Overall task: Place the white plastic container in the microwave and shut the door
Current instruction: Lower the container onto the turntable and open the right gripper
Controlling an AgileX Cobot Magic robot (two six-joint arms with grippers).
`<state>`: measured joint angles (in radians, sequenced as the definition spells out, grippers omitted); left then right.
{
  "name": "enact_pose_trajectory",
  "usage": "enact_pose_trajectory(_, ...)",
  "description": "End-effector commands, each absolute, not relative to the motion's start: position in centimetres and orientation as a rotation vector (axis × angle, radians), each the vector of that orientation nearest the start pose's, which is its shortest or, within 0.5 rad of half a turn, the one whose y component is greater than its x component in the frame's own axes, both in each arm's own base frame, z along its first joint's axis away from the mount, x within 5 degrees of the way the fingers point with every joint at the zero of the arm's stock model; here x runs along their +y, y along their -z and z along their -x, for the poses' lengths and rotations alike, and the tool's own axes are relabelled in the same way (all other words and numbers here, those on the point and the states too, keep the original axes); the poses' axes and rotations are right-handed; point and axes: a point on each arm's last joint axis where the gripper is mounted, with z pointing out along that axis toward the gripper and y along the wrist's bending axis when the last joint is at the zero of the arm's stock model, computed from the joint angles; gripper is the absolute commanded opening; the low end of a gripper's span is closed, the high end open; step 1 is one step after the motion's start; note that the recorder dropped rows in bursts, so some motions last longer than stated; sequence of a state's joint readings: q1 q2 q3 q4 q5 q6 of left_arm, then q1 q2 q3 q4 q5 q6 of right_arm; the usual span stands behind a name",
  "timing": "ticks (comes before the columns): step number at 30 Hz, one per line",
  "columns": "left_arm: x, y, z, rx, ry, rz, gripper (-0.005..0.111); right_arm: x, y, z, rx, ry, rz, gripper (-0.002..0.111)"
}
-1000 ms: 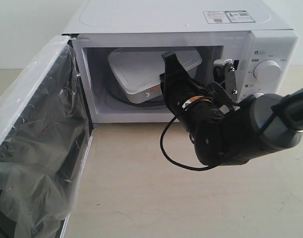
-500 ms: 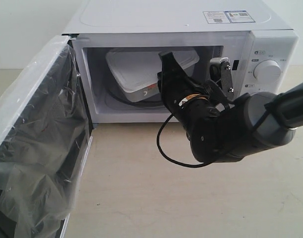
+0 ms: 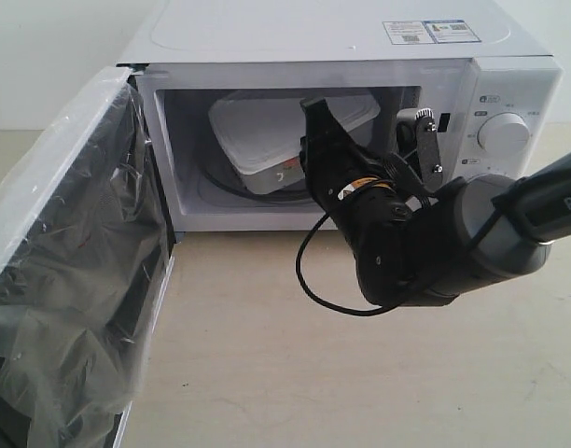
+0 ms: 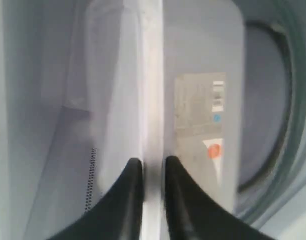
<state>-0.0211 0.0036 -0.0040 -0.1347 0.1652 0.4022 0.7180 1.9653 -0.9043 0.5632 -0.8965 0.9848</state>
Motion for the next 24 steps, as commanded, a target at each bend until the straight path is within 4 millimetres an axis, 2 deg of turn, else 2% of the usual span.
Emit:
enact_pose_trajectory(1, -0.3, -19.9, -5.6, 1.625, -0.163, -0.239, 0.004, 22.6, -16.5, -31.6, 1.603, -1.150, -0.860, 0.030)
enact_pose_trajectory(11, -0.3, -19.9, -5.6, 1.625, -0.163, -0.239, 0.004, 22.8, -16.5, -31.5, 1.617, -1.158, -0.840, 0.032)
enact_pose_trajectory(17, -0.3, -19.9, -5.6, 1.625, -0.163, -0.239, 0.004, 23.6, -16.6, -31.1, 1.670, -1.201, -0.691, 0.032)
enact_pose_trajectory(21, -0.3, -19.9, -5.6, 1.625, -0.163, -0.239, 0.004, 23.3, -15.8, -30.2, 1.698, -1.201, -0.629, 0.032)
enact_pose_trajectory(24, -0.3, -19.9, -5.6, 1.625, -0.163, -0.239, 0.004, 22.2, -14.9, -28.9, 1.700, -1.201, -0.613, 0.032)
